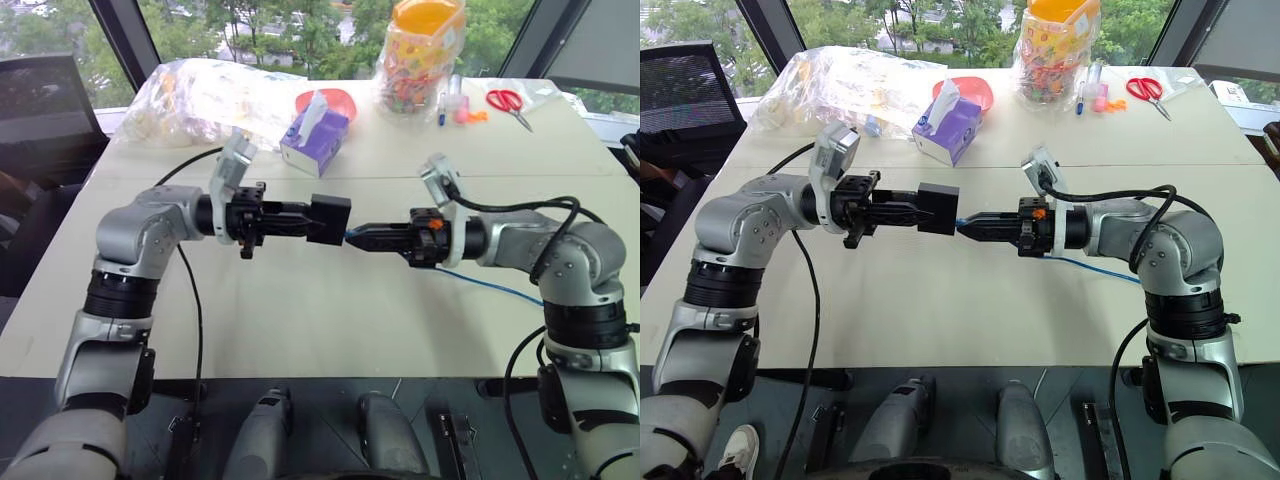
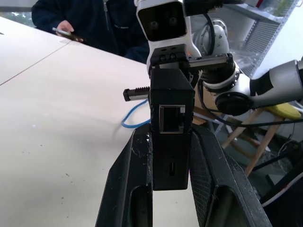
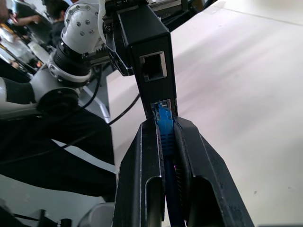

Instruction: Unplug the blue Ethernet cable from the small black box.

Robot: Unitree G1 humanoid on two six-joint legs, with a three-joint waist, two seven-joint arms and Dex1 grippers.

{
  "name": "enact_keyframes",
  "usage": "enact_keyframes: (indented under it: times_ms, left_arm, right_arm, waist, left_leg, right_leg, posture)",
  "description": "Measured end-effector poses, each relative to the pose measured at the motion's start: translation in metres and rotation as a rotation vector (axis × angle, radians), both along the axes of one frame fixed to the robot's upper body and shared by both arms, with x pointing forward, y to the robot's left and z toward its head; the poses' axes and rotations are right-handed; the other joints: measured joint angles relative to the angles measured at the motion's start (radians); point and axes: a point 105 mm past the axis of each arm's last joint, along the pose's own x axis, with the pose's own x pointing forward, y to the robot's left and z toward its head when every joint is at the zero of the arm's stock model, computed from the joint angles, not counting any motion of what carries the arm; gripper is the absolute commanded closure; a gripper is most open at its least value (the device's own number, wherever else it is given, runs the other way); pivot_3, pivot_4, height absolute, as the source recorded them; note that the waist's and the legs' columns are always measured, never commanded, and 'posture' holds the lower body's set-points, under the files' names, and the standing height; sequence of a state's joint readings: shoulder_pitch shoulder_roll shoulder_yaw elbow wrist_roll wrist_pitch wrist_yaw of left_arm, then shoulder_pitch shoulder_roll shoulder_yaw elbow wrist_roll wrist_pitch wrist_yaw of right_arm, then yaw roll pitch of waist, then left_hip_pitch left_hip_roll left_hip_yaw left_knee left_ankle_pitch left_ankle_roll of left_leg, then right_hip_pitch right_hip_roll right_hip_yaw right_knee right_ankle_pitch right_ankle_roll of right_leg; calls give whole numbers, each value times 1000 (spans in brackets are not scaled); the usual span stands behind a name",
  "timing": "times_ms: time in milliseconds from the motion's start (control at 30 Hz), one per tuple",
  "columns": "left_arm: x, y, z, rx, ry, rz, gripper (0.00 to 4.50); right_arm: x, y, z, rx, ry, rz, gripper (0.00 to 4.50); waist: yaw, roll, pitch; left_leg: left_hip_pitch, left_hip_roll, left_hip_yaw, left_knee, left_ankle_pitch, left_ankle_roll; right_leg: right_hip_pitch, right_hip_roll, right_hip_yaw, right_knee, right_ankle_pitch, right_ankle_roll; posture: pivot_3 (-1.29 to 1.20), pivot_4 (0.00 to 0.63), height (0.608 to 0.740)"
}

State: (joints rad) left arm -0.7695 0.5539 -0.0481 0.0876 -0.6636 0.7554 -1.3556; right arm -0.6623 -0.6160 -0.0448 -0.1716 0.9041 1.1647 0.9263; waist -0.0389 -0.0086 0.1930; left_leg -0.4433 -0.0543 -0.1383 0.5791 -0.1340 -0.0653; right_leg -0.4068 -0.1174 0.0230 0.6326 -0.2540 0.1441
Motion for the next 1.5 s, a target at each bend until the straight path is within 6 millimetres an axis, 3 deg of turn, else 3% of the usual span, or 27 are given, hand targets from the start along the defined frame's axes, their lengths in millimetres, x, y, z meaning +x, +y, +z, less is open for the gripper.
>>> enact_keyframes:
  times_ms: [400, 433, 500, 533, 733, 933, 1067, 1167, 1333, 1467, 1500]
  left_arm:
    - [-13, -6, -16, 56, 55, -43, 4020]
    - [-13, -1, -18, 68, 65, -34, 4020]
    - [-16, 14, -11, 64, 56, -28, 4020]
    - [-16, 18, -9, 64, 48, -19, 4020]
    - [-22, 11, -6, 37, 40, -66, 4020]
    - [-4, 4, -10, 19, -63, 29, 4020]
    - [18, -12, -31, 54, -180, 134, 4020]
    - [29, -23, -46, 65, -233, 187, 4020]
    - [51, -40, -74, 68, -256, 320, 4020]
    - [63, -54, -83, 53, -257, 376, 4020]
    - [66, -56, -83, 49, -262, 388, 4020]
  right_arm:
    - [-9, -9, -21, -40, -25, 76, 4453]
    - [-7, -18, -26, -88, -30, 43, 4453]
    - [14, -61, -45, -211, 21, -159, 4453]
    - [17, -70, -49, -231, 32, -198, 4453]
    - [14, -60, -55, -290, -28, -146, 4453]
    - [72, -80, -51, -295, -152, -460, 4453]
    - [117, -117, -57, -400, -223, -786, 4453]
    - [137, -146, -66, -481, -213, -982, 4453]
    - [150, -174, -75, -545, -193, -1177, 2370]
    - [153, -175, -75, -537, -209, -1215, 215]
    - [153, -178, -74, -531, -210, -1232, 45]
  waist:
    - [1, 0, 0]
    - [0, -1, 0]
    - [2, -1, 1]
    - [4, -1, 1]
    - [0, -1, 1]
    - [3, -1, 1]
    - [12, -1, 1]
    - [22, -1, 1]
    - [22, -1, 1]
    - [19, -1, 1]
    - [18, -1, 1]
  left_leg:
    - [0, 0, 0, 0, 0, 0]
    - [-1, 0, 0, 0, 0, 0]
    - [-1, 0, 1, 0, 0, 0]
    - [-1, 0, 1, 0, 0, 0]
    - [-1, 0, 1, 0, 0, 0]
    - [0, 0, 2, 0, 0, 0]
    - [-1, -1, 2, 0, 0, 0]
    - [-1, -1, 2, -1, 0, 0]
    - [-1, -1, 2, -2, 0, 0]
    - [0, -1, 2, -2, 0, 0]
    - [0, -1, 2, -1, 0, 0]
  right_leg:
    - [0, 0, 0, -1, 0, 0]
    - [0, 0, 0, -1, 0, 0]
    - [-1, -1, 0, -2, 0, -1]
    - [-1, -1, 0, -2, 0, -1]
    - [-1, -1, 0, -2, 0, -1]
    - [0, -1, 0, -2, 0, -1]
    - [0, -1, 1, -2, 1, -1]
    - [-1, -1, 1, -2, 2, 2]
    - [-1, -1, 1, -2, 3, 3]
    - [-1, -1, 1, -1, 3, 4]
    - [-1, -1, 1, -1, 3, 4]
  posture:
    - [0, 150, 728]
    - [0, 150, 728]
    - [0, 150, 728]
    - [0, 150, 728]
    - [0, 150, 728]
    - [0, 150, 728]
    - [0, 150, 728]
    - [0, 150, 728]
    - [0, 150, 728]
    - [0, 150, 728]
    - [0, 150, 728]
